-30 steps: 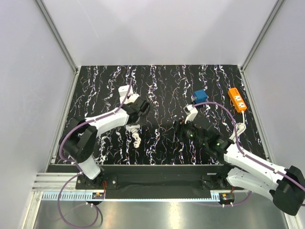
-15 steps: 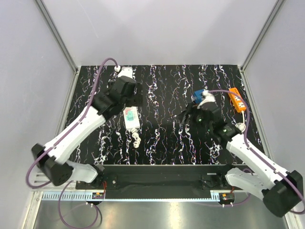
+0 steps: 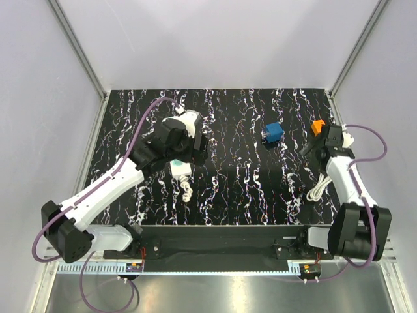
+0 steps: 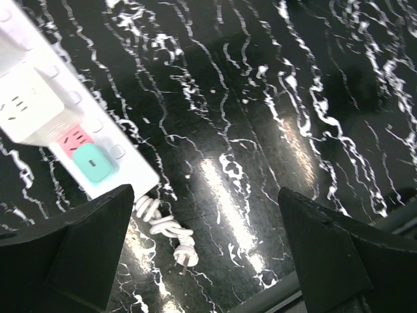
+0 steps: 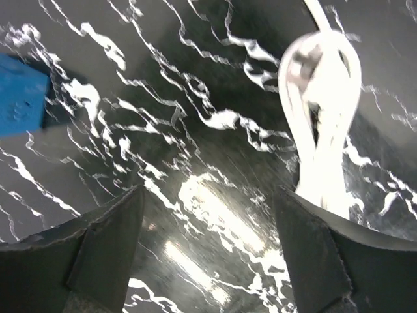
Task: Insert the plug
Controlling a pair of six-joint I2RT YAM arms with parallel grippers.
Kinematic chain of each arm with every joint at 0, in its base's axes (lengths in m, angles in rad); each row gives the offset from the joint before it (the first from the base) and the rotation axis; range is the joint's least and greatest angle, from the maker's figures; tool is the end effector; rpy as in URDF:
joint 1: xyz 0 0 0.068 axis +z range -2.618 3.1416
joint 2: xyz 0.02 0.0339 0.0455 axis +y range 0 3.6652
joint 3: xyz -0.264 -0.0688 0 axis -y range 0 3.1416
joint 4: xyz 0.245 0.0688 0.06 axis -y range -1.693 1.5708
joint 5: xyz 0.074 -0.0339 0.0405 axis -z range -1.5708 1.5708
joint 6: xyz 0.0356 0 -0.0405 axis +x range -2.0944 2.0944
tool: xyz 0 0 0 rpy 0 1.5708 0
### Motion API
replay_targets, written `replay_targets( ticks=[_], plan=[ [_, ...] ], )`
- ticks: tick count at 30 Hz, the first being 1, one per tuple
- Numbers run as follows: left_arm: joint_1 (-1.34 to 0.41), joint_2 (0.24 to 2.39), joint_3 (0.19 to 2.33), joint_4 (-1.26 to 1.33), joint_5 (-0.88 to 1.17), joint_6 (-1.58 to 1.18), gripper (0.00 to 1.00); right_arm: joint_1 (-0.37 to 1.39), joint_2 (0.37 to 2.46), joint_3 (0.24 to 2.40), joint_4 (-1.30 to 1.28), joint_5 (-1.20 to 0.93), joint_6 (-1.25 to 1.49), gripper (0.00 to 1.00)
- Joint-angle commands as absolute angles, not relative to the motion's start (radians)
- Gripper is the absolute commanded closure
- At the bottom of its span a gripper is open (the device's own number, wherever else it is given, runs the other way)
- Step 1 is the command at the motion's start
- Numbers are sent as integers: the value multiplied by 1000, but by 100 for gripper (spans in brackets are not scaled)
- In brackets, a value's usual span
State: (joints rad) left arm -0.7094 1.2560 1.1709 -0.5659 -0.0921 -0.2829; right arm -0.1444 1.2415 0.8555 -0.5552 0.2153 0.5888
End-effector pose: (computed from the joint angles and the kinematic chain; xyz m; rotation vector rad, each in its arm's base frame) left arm 0.2104 -0.1763 0.3372 0.4268 2.2143 -0.4402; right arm 0.2446 -0.0432 0.2387 0.9709 2.2852 -0.0835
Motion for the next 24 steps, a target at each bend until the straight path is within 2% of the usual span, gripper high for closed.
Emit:
replay_targets(
  ticks=[1, 3, 6, 9, 14, 18, 21, 22, 23, 24],
  plan=[
    [-707, 1201, 1175, -512, 44, -227, 2, -146, 1298, 984, -458, 177, 528, 17],
    [-707, 1174, 1154, -508, 95, -213, 2, -146, 1376, 1032, -350, 4, 470, 18],
    [-707, 1148, 1120, -483, 110, -202, 2, -146, 1515, 1155, -305, -197, 307, 14],
    [-707, 1135, 1101, -471, 127, -204, 2, -146, 1661, 1293, -343, -314, 192, 10],
    [-707, 1115, 1098, -469, 66, -210, 3, -146, 1949, 1607, -492, -480, 69, 9],
    [-707, 1091, 1089, -469, -47, -227, 4, -146, 2094, 1713, -541, -554, 6, 9],
    [-707, 1083, 1080, -459, -72, -233, 4, -144, 2164, 1744, -551, -584, 5, 16],
    [-707, 1085, 1078, -457, -66, -230, 4, -141, 2183, 1746, -548, -589, 11, 19],
    [-707, 1089, 1078, -456, -61, -223, 4, -135, 2186, 1743, -549, -597, 23, 27],
    [-707, 1098, 1080, -457, -55, -215, 4, -127, 2187, 1733, -548, -601, 23, 30]
  ],
)
